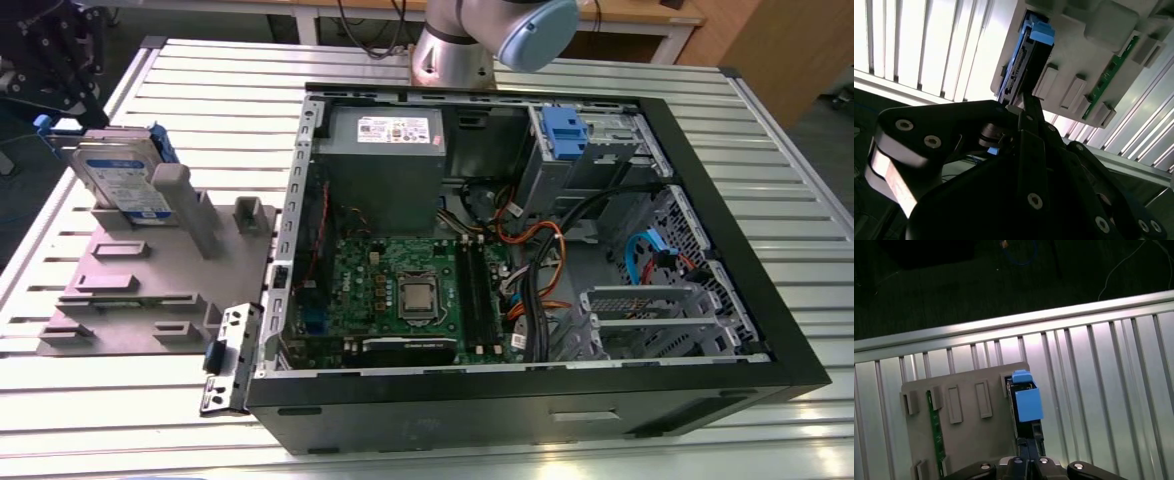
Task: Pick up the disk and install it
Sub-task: 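Pick up the disk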
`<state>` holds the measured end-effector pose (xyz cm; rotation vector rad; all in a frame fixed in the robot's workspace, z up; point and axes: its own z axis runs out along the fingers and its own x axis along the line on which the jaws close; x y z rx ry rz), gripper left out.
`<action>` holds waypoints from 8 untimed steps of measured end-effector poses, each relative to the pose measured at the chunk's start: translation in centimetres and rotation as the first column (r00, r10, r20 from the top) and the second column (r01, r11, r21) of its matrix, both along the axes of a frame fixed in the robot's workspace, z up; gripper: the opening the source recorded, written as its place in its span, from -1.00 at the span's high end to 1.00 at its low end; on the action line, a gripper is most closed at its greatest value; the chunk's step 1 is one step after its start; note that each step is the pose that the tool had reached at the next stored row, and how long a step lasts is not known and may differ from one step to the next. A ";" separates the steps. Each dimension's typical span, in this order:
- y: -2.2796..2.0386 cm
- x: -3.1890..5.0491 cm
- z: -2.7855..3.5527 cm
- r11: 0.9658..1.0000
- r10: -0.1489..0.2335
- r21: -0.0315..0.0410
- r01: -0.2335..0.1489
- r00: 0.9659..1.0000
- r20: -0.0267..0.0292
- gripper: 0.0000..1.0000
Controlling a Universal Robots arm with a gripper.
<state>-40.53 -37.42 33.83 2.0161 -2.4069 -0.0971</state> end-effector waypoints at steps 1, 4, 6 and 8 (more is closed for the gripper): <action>-0.01 0.01 0.00 1.000 0.008 0.000 -0.008 1.000 0.000 0.79; 0.00 0.01 0.00 1.000 0.014 0.000 -0.014 1.000 0.000 0.79; -0.01 0.02 0.00 1.000 0.017 0.000 -0.017 1.000 0.000 0.79; 0.00 0.02 -0.01 1.000 0.017 0.000 -0.017 1.000 0.000 0.79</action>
